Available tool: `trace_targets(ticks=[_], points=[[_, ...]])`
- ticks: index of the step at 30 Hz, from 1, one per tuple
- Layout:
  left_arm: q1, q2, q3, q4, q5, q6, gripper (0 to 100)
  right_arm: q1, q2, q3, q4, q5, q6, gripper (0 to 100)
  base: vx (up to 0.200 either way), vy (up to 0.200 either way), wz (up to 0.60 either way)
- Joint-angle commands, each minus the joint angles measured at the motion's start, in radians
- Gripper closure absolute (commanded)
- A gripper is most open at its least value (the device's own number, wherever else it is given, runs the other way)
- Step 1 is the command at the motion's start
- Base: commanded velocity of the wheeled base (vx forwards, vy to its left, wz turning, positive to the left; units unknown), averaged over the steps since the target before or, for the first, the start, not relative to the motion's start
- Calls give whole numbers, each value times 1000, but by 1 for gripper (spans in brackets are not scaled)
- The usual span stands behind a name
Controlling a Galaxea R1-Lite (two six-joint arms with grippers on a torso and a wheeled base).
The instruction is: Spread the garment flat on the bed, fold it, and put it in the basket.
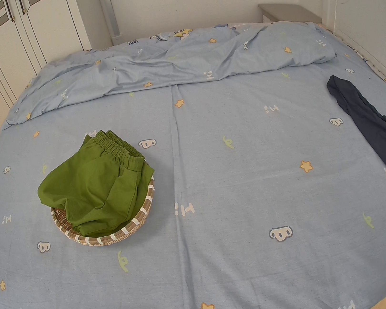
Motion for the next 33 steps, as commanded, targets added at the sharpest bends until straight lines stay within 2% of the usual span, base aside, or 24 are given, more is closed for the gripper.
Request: trace_targets(ticks=[1,2,4,5,6,8,10,11,12,13,14,15,17,19,22,23,24,26,27,28,30,33], points=[[8,-88,178,-174,-73,24,0,-13,-74,53,-5,-174,-17,0,0,0,0],[27,-124,177,-173,-155,65,0,-15,-74,86,-73,-229,-19,0,0,0,0],[28,-140,177,-173,-167,144,0,-15,-74,120,-167,-325,-28,0,0,0,0],[28,-140,177,-173,-167,153,0,-15,-74,120,-173,-340,-29,0,0,0,0],[28,-140,178,-174,-167,173,0,-15,-74,120,-144,-412,-49,0,0,0,0],[28,-140,180,-180,-169,180,0,-26,-74,117,-136,-440,-77,0,0,0,0],[28,-140,180,-180,-170,188,0,-53,-74,119,-142,-434,-98,0,0,0,0],[28,-140,181,-182,-172,225,0,-136,-125,119,-140,-380,-189,0,0,0,0],[30,-140,180,-182,-172,231,0,-144,-161,119,-142,-328,-236,0,0,0,0],[30,-140,181,-180,-172,231,0,-141,-161,119,-142,-306,-246,0,0,0,0],[30,-140,180,-179,-155,200,0,-128,-161,119,-142,-219,-290,0,0,0,0],[30,-140,180,-179,-150,193,0,-128,-161,119,-142,-213,-290,0,0,0,0],[36,-140,180,-173,-43,110,0,-128,-161,120,-139,-240,-258,0,0,0,0],[31,-140,177,-161,-26,67,0,-127,-161,120,-117,-257,-177,0,0,0,0],[28,-140,174,-154,-55,71,0,-124,-161,119,-88,-257,-157,0,0,0,0],[28,-140,174,-157,-96,111,0,-125,-161,119,-94,-257,-161,0,0,0,0],[28,-140,177,-162,-178,220,0,-127,-160,120,-105,-257,-164,0,0,0,0],[30,-140,181,-168,-267,334,0,-128,-158,120,-105,-259,-164,0,0,0,0],[31,-140,181,-170,-271,326,0,-128,-158,120,-105,-257,-166,0,0,0,0],[31,-140,181,-170,-270,323,0,-127,-158,120,-105,-257,-166,0,0,0,0],[28,-140,181,-137,-178,265,0,-125,-160,120,-105,-256,-173,0,0,0,0],[28,-140,181,-136,-136,194,0,-124,-157,120,-94,-246,-193,0,0,0,0]])
